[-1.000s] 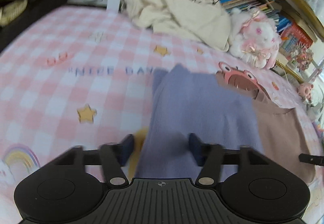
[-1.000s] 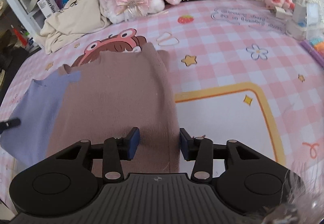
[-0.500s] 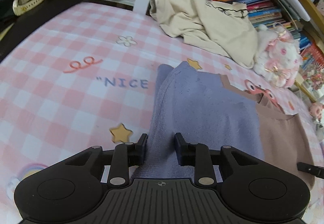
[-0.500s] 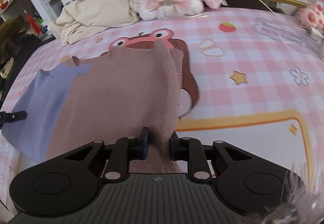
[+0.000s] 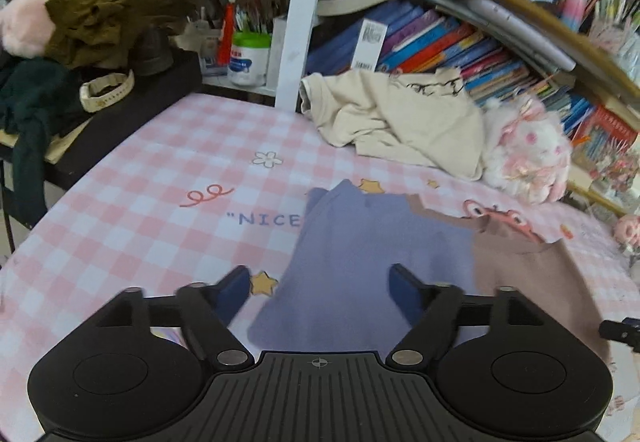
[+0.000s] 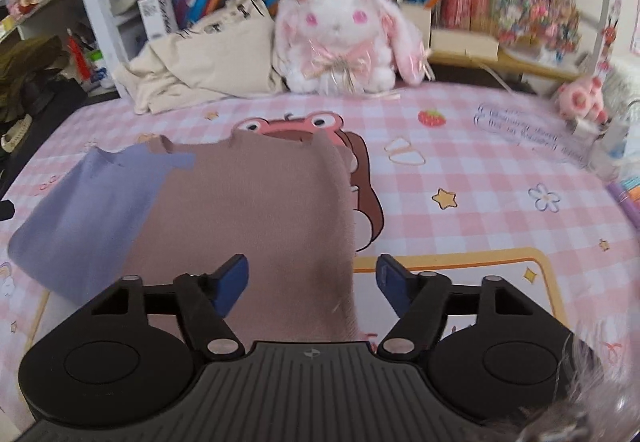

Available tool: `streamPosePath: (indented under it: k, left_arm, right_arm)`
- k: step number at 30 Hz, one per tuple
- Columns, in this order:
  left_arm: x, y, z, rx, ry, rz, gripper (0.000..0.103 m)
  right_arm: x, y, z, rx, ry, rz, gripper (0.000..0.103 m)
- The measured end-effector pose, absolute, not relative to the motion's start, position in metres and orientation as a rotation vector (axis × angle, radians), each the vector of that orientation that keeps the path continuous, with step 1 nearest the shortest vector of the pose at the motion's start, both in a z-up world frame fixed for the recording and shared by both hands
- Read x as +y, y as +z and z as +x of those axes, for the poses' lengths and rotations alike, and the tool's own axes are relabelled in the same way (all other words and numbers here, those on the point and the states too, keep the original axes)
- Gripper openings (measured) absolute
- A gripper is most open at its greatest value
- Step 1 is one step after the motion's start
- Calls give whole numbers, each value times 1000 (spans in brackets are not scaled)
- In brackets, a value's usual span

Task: Fold clothes

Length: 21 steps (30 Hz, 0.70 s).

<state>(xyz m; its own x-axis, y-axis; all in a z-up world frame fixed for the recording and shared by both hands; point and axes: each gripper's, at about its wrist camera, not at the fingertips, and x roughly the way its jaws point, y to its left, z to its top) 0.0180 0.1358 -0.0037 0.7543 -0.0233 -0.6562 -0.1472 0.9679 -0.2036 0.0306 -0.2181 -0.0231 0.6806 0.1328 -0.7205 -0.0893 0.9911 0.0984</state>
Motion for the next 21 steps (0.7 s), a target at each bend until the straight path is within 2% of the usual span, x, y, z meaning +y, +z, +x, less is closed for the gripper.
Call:
streamPosePath:
  k: [4,13,21]
  left_arm:
    - [136,-4,4,732,49,-325,86]
    - [139,-16,-17,789,19,-356,89]
    - [173,-48,-19,885,-31,-717,89]
  right_arm:
    - [-200,-19,12,808,125,78,78]
    - [-157,-25,-19,833,158,23,80]
    - [-142,-25,-37,832,136,12,80]
